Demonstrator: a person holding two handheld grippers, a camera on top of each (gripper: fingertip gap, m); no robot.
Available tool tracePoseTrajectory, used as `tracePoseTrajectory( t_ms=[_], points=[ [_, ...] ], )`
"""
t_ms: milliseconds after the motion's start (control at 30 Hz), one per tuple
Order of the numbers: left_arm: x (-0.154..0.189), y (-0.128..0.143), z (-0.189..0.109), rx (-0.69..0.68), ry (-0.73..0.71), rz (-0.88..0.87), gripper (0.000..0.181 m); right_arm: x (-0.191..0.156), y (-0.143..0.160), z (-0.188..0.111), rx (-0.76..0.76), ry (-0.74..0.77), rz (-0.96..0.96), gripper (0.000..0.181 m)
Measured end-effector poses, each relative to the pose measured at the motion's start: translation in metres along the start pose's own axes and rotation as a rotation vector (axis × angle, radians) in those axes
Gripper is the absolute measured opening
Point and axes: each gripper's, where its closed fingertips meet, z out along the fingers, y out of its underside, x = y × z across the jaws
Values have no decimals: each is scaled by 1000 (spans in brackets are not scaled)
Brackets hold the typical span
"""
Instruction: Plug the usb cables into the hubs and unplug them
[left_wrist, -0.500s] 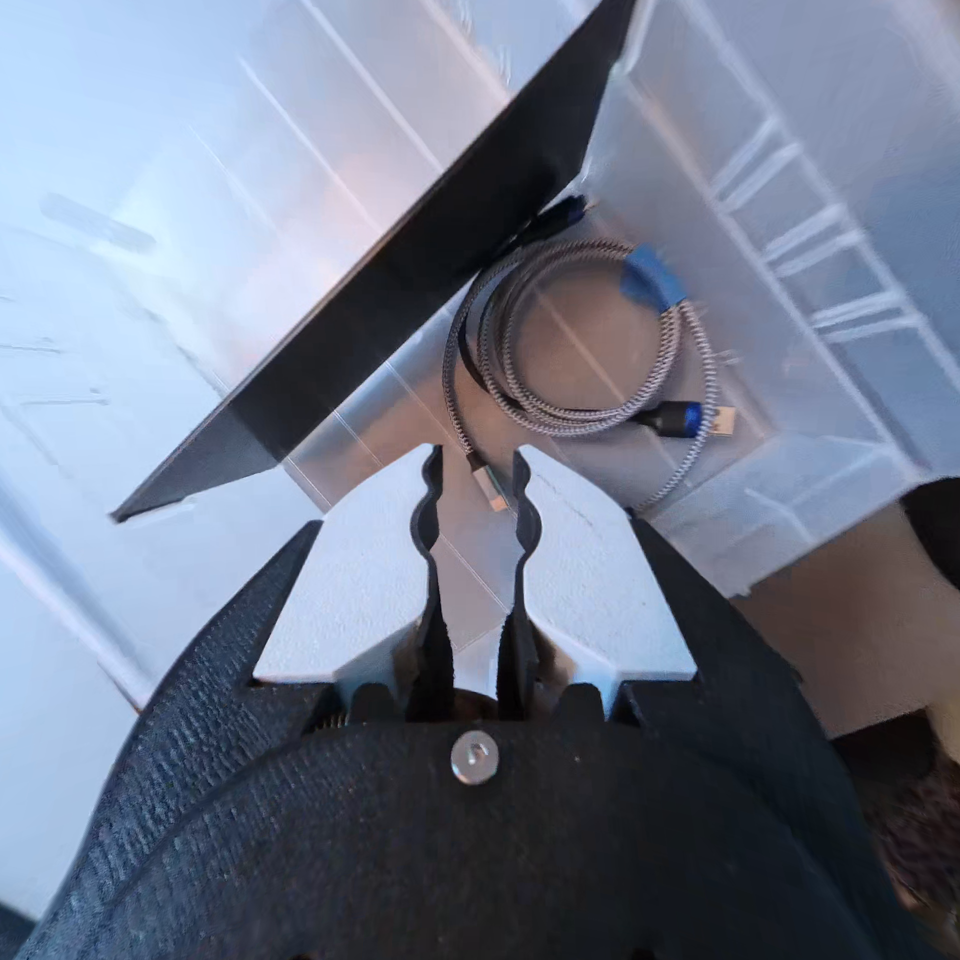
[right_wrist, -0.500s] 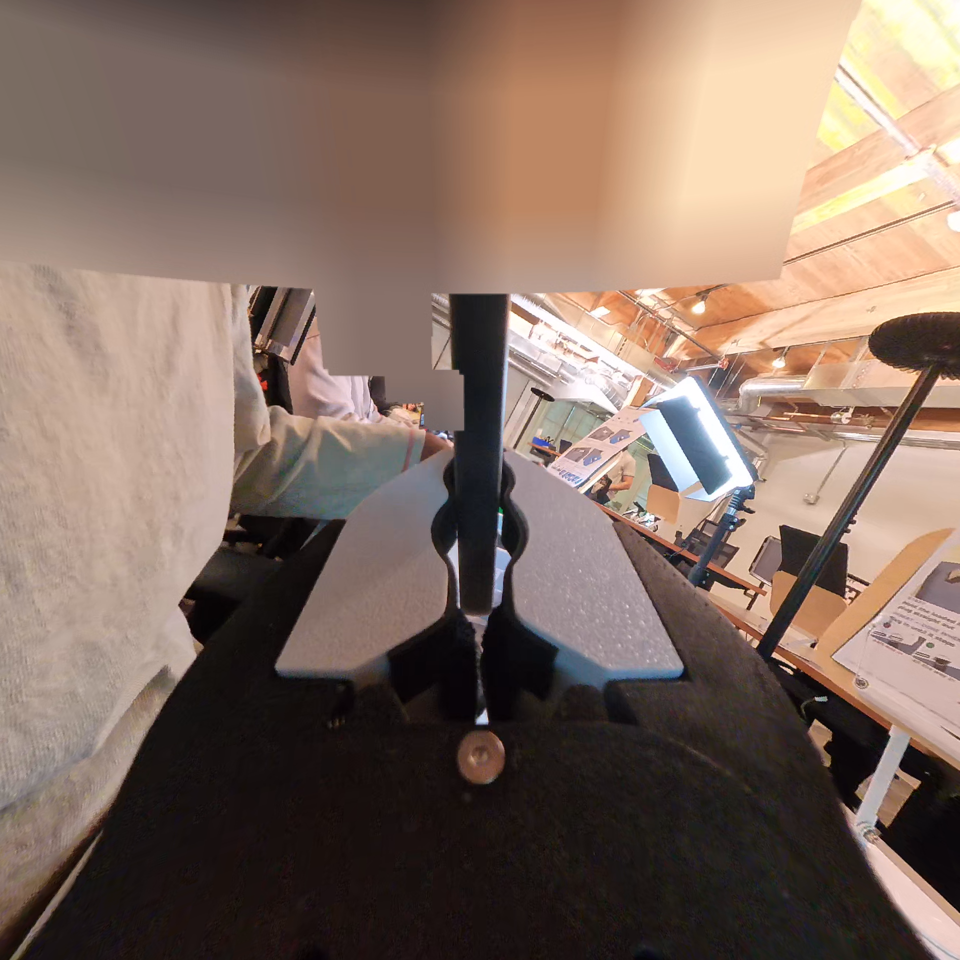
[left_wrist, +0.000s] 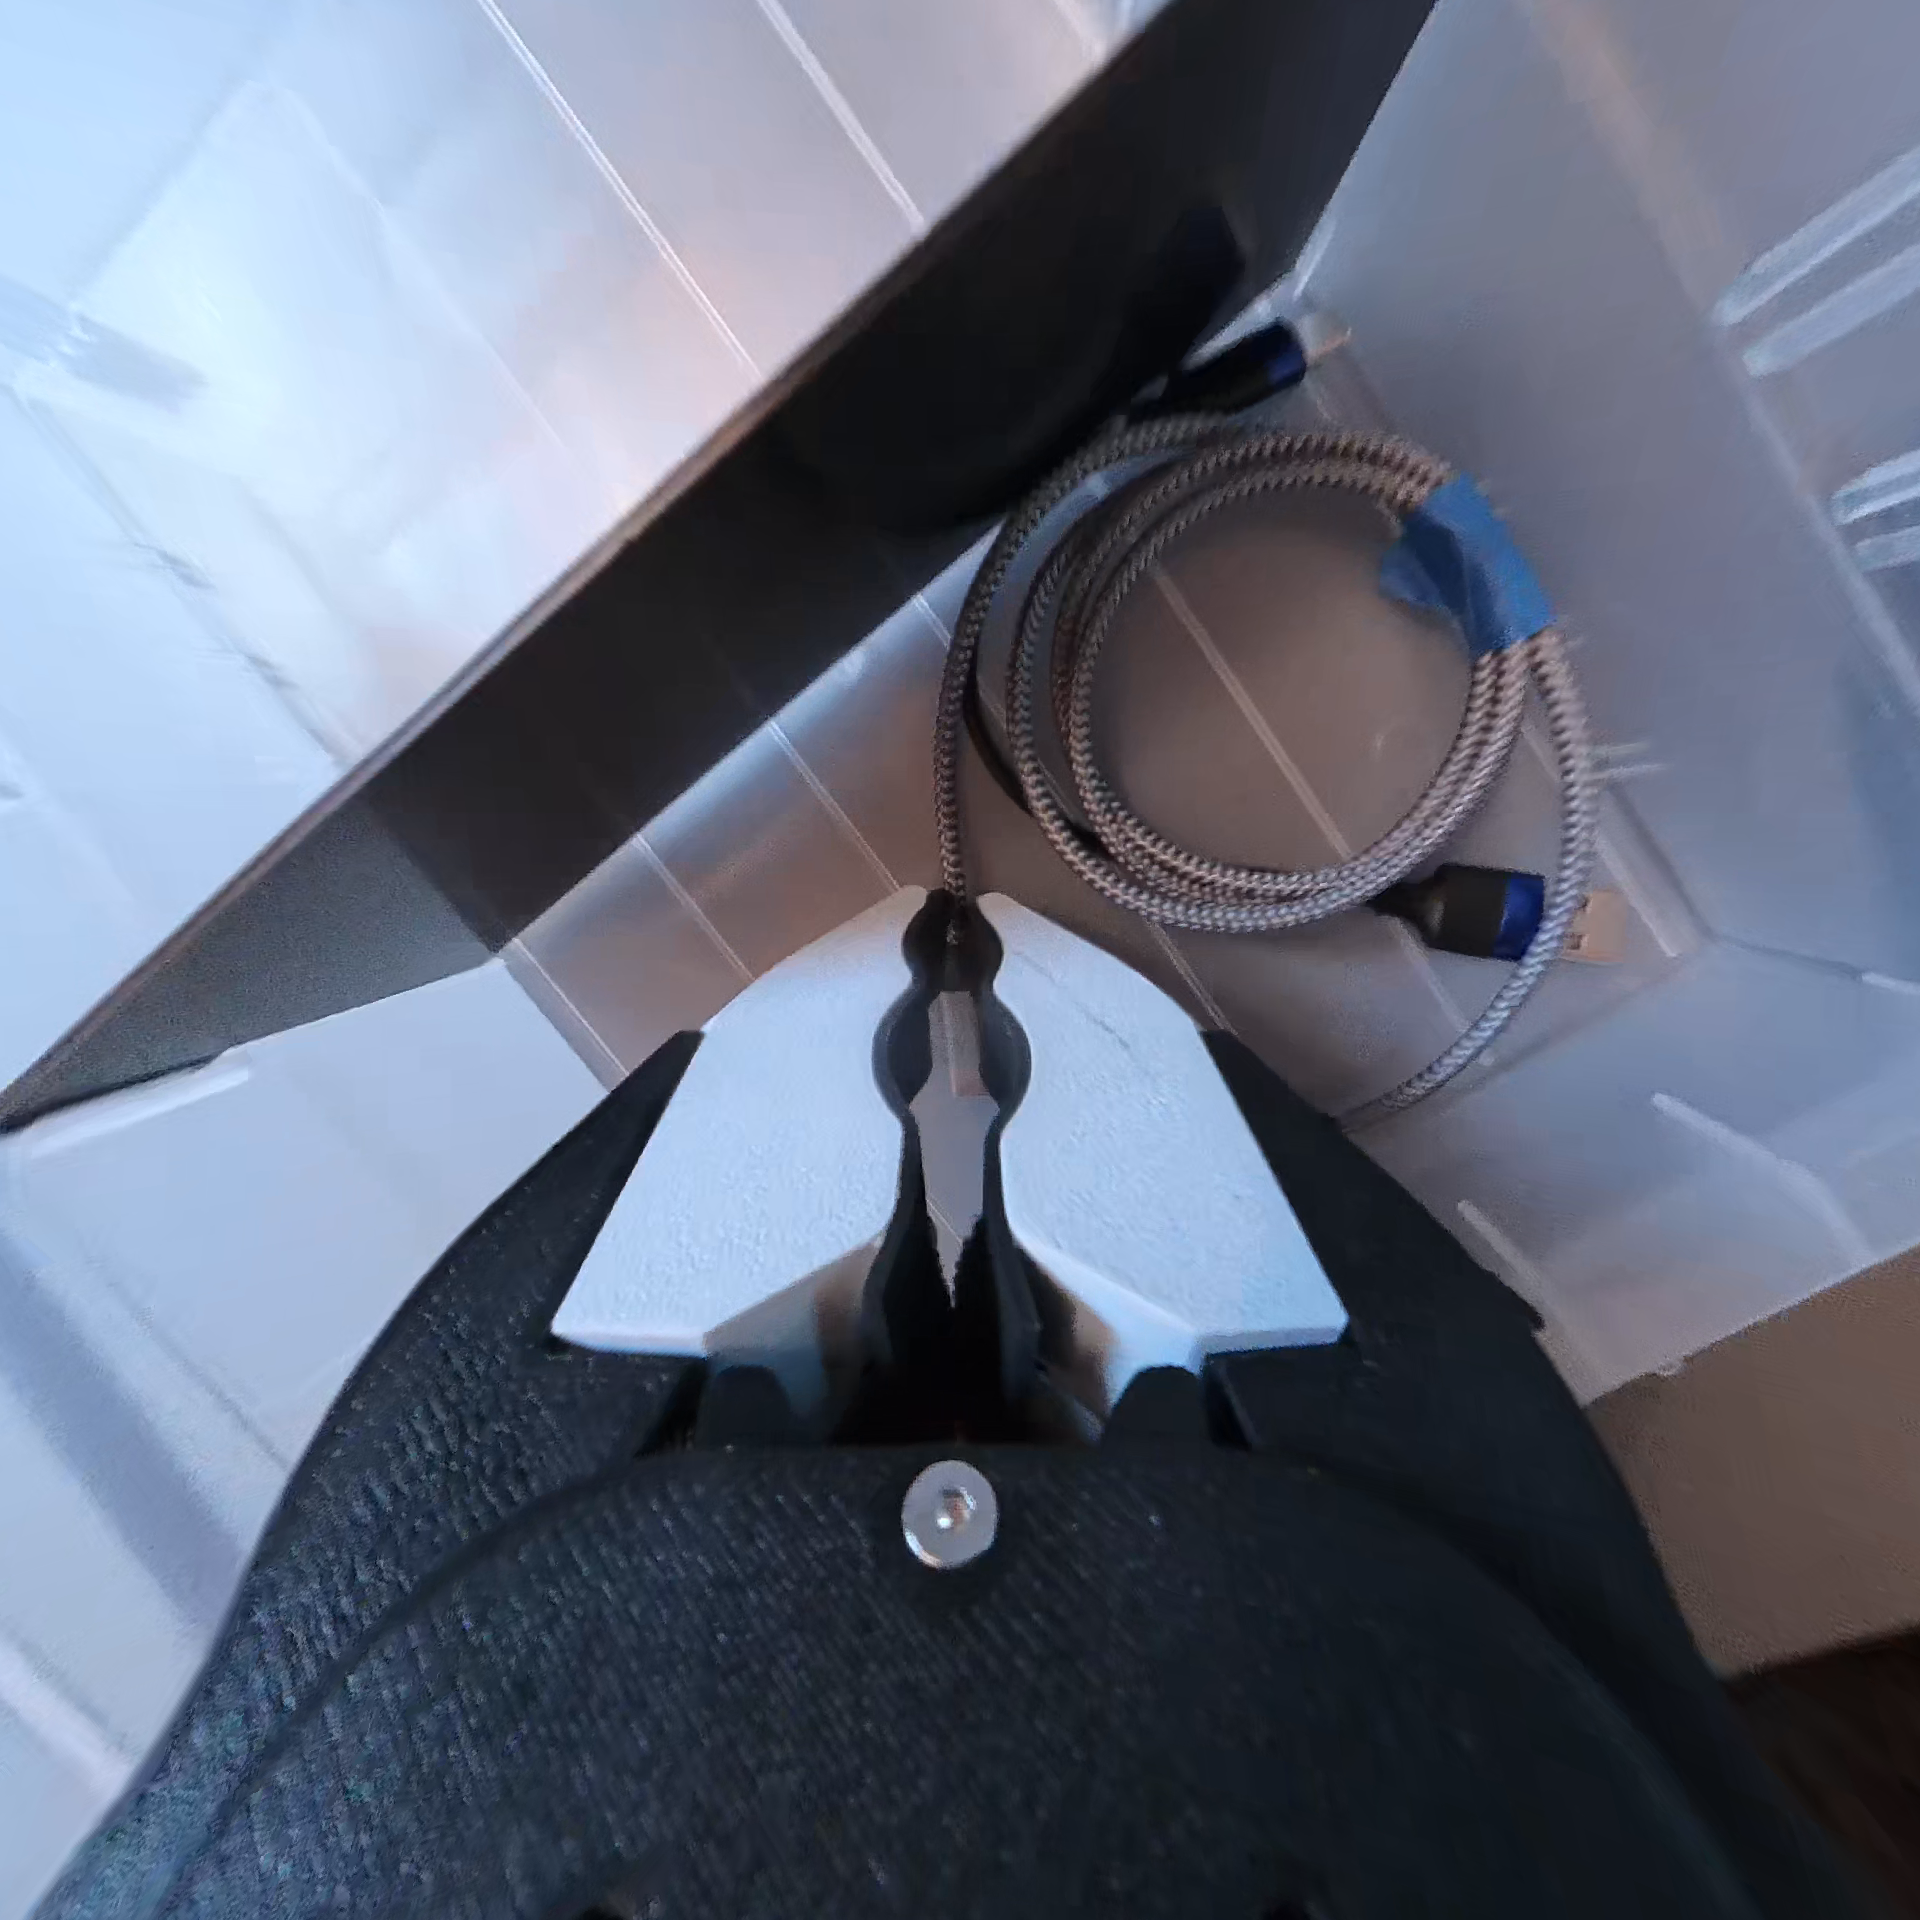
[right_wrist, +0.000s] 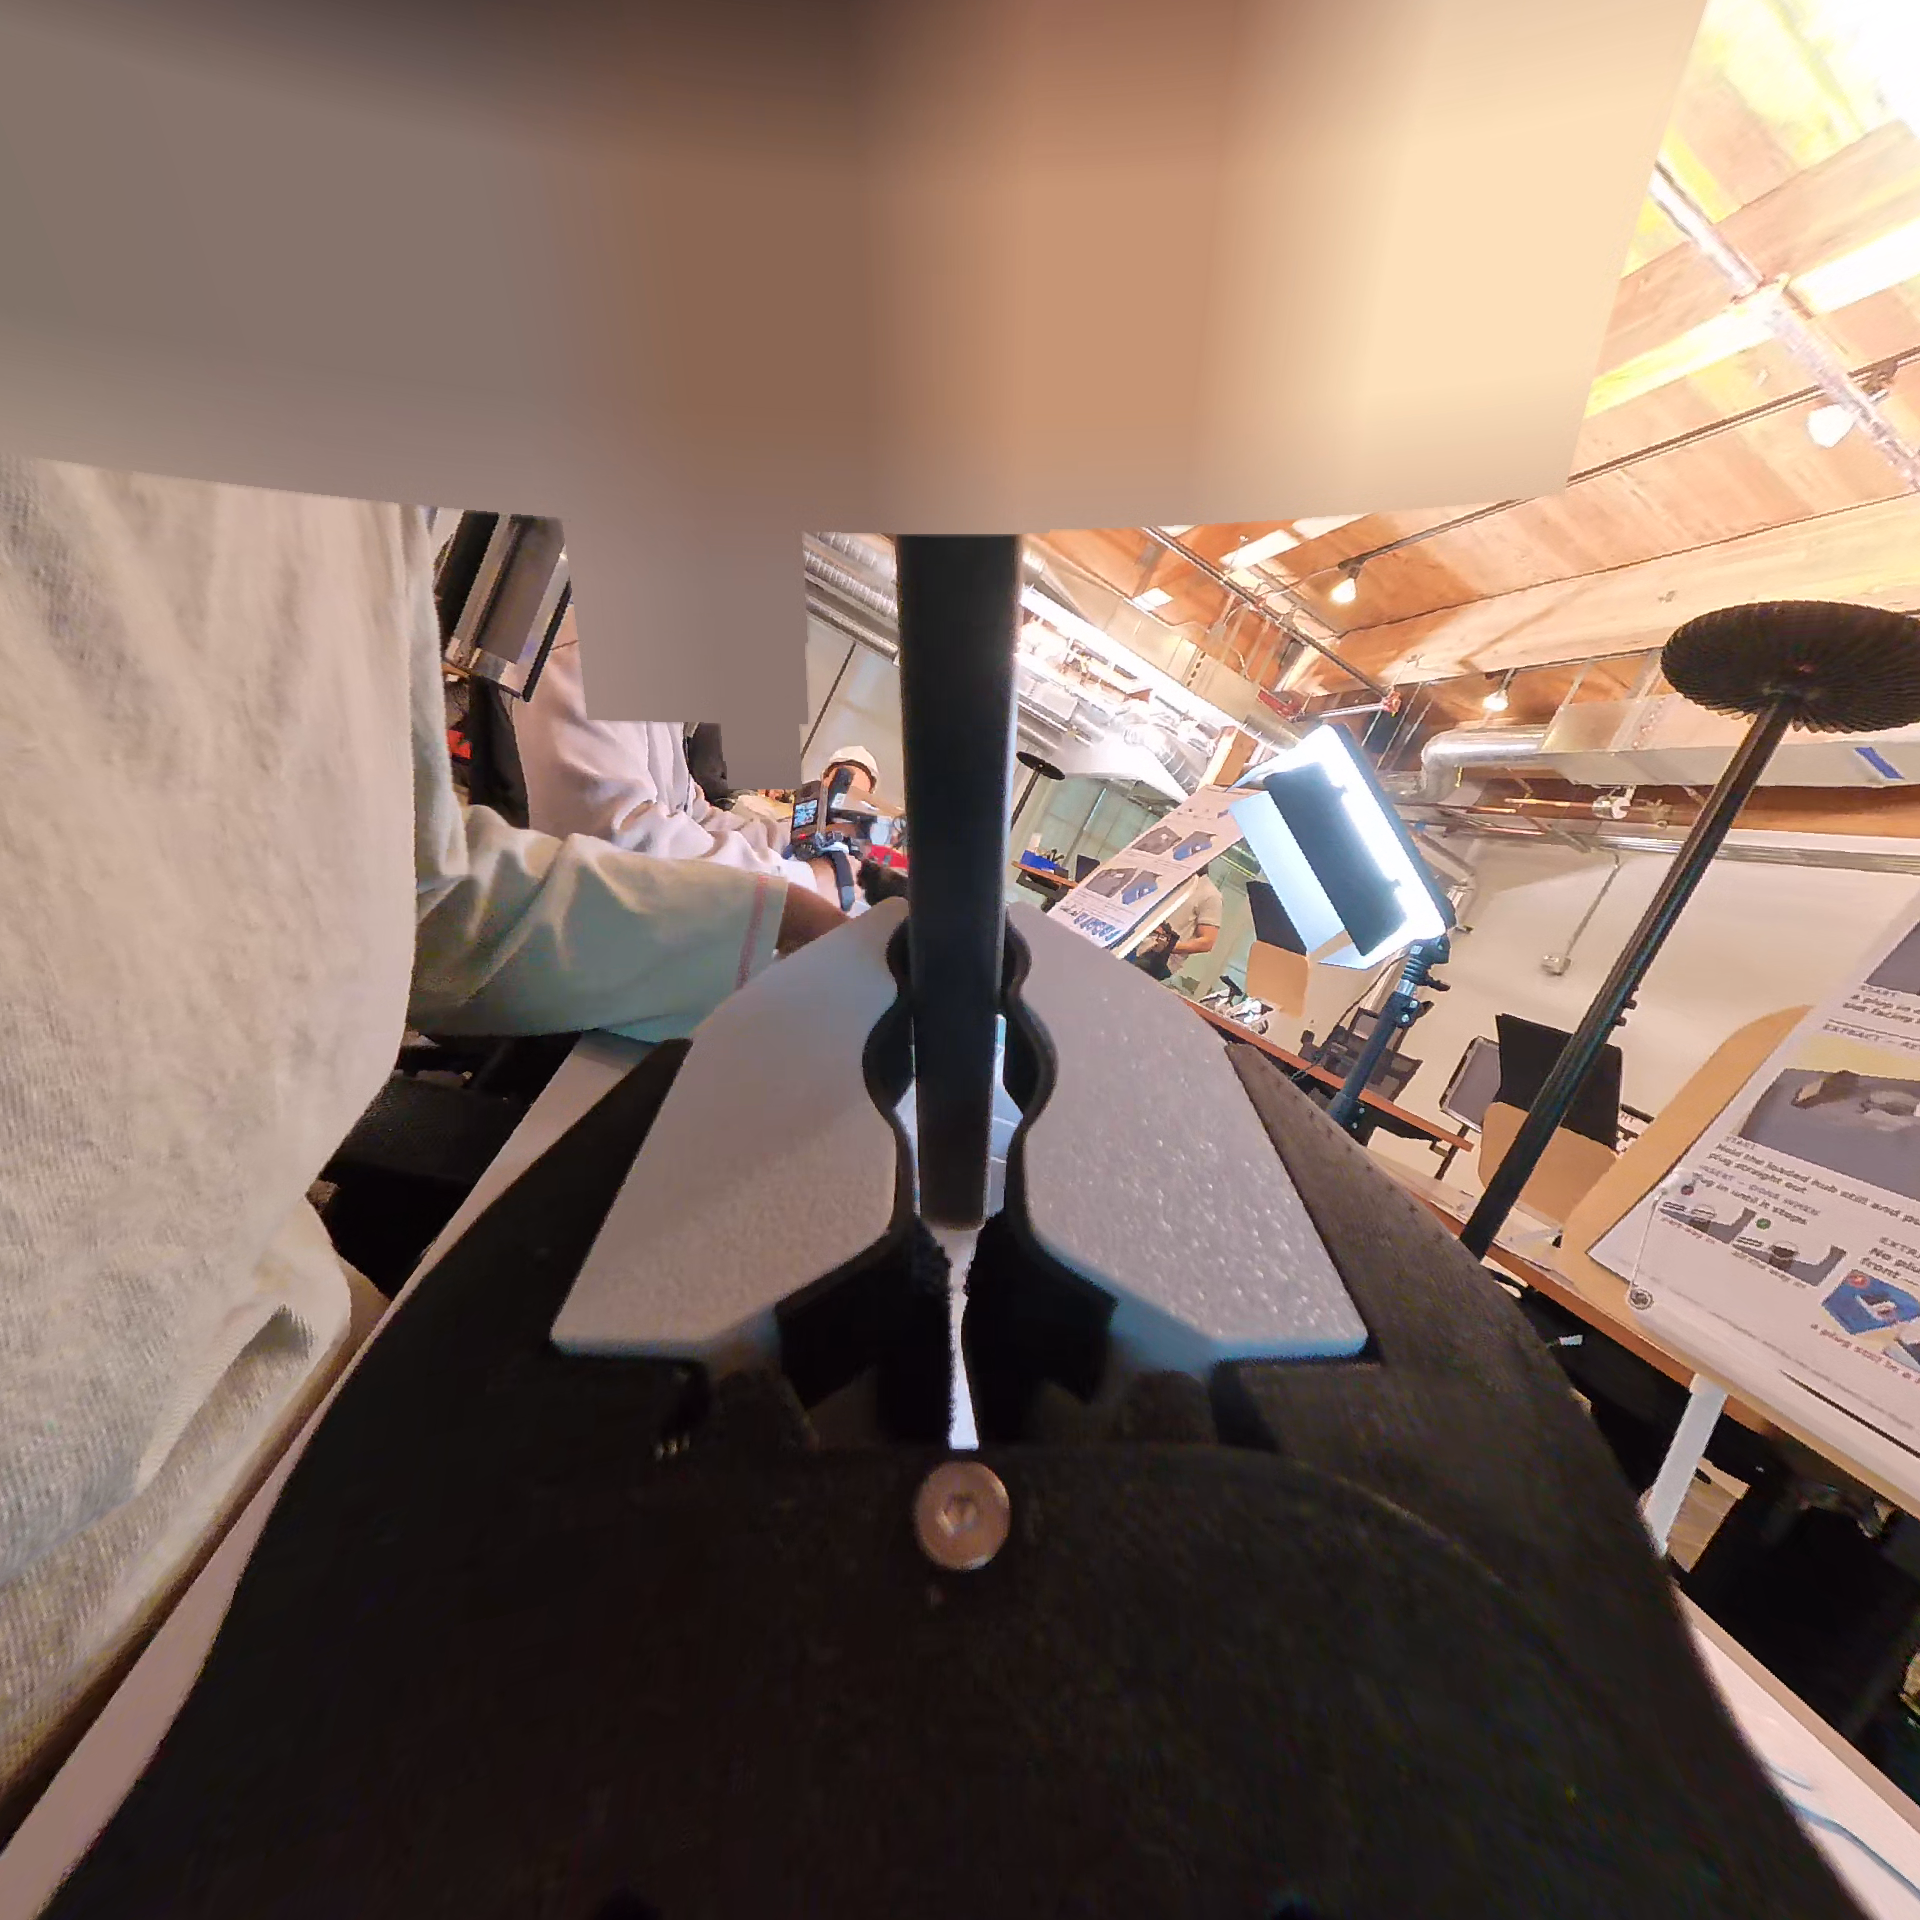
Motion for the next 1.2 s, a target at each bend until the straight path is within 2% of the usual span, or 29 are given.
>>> tracePoseTrajectory(
  t_ms=[100,267,367,500,600,667,733,833,900,1067,1200],
  points=[
    [1,-27,-33,282,-32,-52,3,1,-2,0,6,6,-3,12],
    [22,-80,-140,984,52,-78,2,0,-5,1,14,9,-15,12],
    [37,-91,-191,1277,92,-64,2,-2,-7,3,15,4,-23,12],
    [56,-99,-244,1565,58,24,2,-3,-14,5,20,2,-41,12],
    [79,-102,-286,1742,159,69,2,-3,-18,5,20,3,-56,12],
    [98,-104,-308,1802,215,126,2,-3,-19,5,21,4,-59,12],
    [120,-104,-328,1841,257,227,2,-3,-19,5,22,5,-59,12],
    [154,-99,-347,1832,396,400,3,-3,-19,5,24,7,-59,12],
    [174,-99,-338,1709,435,550,3,-3,-20,4,26,9,-59,12],
    [214,-103,-278,1329,486,848,3,-1,-20,2,26,19,-61,12],
    [232,-103,-188,917,467,957,3,1,-18,0,22,28,-61,12]
  ],
)
